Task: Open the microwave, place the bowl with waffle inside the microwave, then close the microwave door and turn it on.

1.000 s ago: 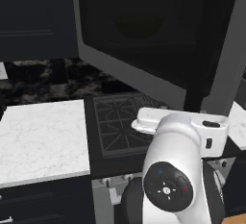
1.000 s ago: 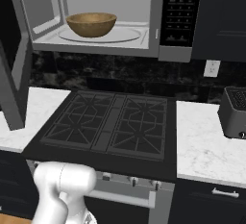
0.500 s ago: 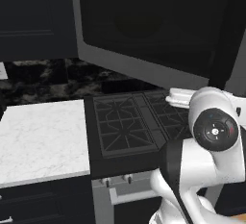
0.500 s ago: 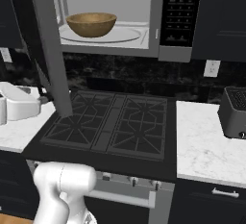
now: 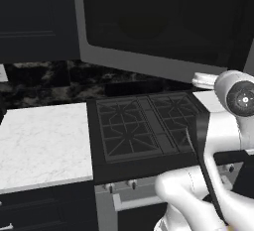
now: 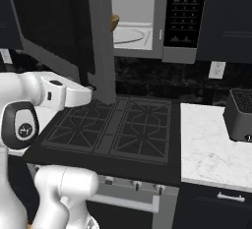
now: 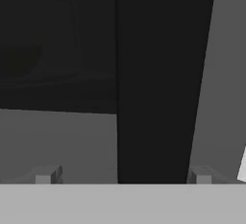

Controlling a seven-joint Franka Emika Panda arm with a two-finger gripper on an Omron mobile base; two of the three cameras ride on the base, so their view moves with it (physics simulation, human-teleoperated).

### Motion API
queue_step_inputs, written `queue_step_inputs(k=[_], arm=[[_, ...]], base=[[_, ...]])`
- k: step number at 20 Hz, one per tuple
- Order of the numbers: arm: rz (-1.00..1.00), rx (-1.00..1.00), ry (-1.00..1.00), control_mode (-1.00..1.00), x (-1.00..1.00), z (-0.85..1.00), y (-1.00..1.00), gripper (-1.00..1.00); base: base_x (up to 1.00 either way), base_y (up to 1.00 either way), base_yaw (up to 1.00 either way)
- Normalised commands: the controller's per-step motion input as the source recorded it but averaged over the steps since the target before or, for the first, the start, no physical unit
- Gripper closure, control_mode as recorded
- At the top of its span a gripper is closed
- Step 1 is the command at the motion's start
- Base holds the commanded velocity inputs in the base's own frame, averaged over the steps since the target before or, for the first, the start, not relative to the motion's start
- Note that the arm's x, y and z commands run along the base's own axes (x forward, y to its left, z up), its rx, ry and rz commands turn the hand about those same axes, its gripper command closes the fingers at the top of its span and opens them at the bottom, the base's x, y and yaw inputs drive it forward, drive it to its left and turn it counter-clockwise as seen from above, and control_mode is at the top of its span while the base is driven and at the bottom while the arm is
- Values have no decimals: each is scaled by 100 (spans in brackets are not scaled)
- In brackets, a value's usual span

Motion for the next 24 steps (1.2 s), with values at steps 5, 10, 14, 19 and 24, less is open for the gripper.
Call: queue_step_inputs(k=[5,10,14,19,24], arm=[[0,8,0,-100,100,1,-33,-100],[0,8,-1,-100,100,2,-17,-100],[0,3,-13,-100,92,-2,-14,-100],[0,3,-18,-100,90,-1,-15,-100],[0,12,-10,-100,100,4,-14,-100]], base=[[0,0,0],[0,0,0],[0,0,0],[0,0,0],[0,0,0]])
